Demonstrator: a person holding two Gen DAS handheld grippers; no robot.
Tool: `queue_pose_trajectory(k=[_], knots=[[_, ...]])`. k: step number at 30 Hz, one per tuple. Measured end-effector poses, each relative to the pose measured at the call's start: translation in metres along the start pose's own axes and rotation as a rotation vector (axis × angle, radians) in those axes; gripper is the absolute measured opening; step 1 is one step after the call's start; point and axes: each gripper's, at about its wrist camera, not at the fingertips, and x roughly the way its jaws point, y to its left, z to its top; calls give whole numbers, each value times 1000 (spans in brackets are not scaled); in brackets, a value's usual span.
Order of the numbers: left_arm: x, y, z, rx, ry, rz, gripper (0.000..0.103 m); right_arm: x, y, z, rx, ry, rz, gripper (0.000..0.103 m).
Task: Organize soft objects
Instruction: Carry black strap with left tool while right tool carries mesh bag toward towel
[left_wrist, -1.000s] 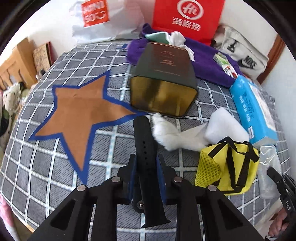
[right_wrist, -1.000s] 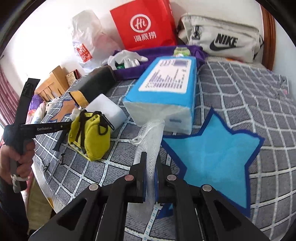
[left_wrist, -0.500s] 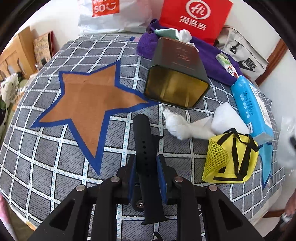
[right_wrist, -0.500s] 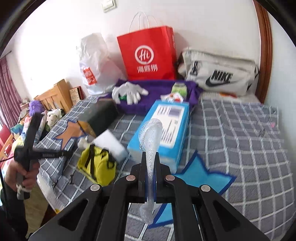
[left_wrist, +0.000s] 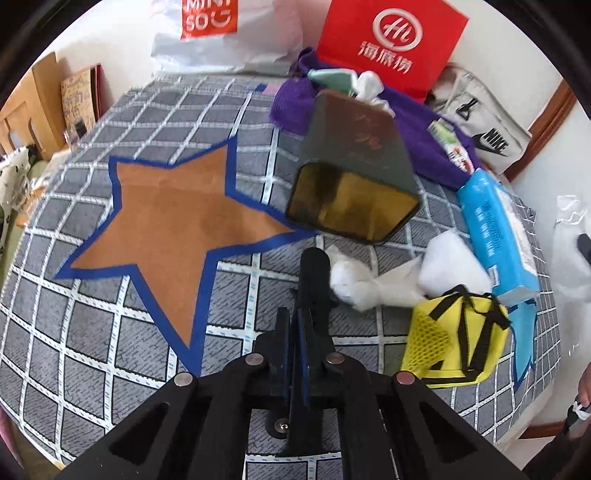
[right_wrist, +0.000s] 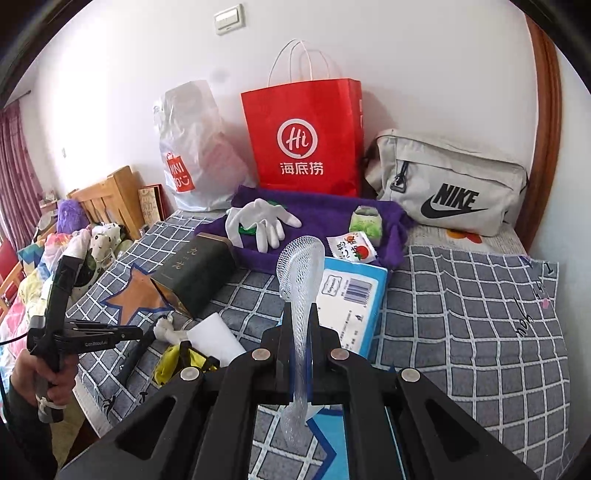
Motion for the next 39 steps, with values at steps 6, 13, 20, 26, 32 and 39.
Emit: queue_pose_trajectory(k=[6, 13, 20, 26, 32, 39], knots=[[-4, -2, -4, 15, 16, -9, 25, 12, 2, 3, -7, 19, 2, 4], [-2, -20, -18, 90, 1, 60, 25, 20, 4, 1, -9, 26, 16, 4], [-11, -28, -17, 143, -39, 126, 19, 28, -4, 5, -8, 30, 10, 4], [-14, -14, -9, 82, -31, 93, 19, 33, -13, 18, -3, 9, 9, 4], [-38, -10, 6, 72, -76, 88, 19, 40, -16, 33, -5, -1, 10, 4], [-63, -10, 31, 74, -134, 81, 19, 44, -20, 50, -7, -12, -1, 4]])
